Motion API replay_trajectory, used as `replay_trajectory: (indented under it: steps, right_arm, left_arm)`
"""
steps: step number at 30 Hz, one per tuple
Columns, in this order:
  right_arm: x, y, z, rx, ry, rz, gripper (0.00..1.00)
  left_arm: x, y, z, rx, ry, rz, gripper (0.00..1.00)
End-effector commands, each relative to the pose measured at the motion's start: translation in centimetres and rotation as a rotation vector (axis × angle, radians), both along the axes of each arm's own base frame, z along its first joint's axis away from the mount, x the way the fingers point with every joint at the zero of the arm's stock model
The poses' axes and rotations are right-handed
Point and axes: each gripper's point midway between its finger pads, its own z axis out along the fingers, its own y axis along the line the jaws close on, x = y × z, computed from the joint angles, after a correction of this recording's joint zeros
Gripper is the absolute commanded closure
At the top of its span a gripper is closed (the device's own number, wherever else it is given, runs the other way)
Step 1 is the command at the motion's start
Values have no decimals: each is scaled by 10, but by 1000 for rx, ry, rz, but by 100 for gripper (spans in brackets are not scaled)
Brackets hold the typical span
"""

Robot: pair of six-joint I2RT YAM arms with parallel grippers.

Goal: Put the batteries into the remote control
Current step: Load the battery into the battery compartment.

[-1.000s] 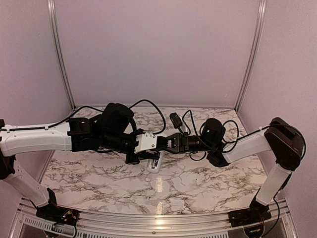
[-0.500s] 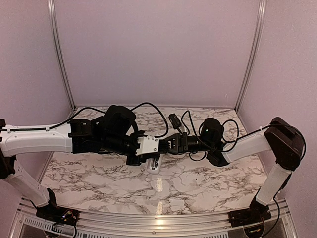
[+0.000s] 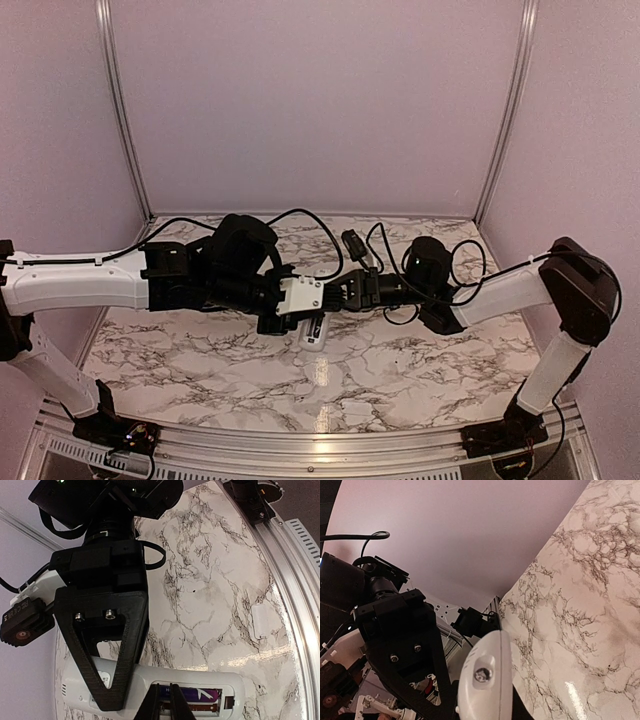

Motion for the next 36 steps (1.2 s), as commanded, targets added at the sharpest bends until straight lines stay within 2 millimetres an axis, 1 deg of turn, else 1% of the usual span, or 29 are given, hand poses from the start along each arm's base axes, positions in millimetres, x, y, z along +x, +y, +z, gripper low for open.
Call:
replay_trajectory:
  steps: [1,6,12,18,25,26,28,31,34,36]
  right_arm:
    - [-6,-5,75,169,-170,8,100]
    - [-6,-7,81,183,-183,2,100]
    - [-7,-10,90,205,-194,3,100]
    - [-7,-14,98,219,-202,0,100]
    - [-10,-21,111,250,-213,2,100]
    - [-10,-22,111,255,-209,5,100]
    - [-10,-24,111,259,-202,5,100]
    - [-9,-23,107,247,-195,1,100]
    - [-4,-21,94,210,-179,-18,100]
    - [0,-19,81,177,-170,-35,100]
  left_arm:
    - [-9,13,-43,136,76,3,92]
    - [-12,12,-48,151,87,-4,92]
    - [-12,14,-60,190,88,3,93]
    - [-6,20,-77,253,70,36,94]
    - [-8,24,-98,322,51,39,94]
    - [-4,26,-100,334,33,55,94]
    - [-2,25,-100,336,25,62,94]
    - [1,22,-93,311,14,76,93]
    - [8,17,-77,265,0,120,90]
    - [13,12,-59,212,-16,138,88]
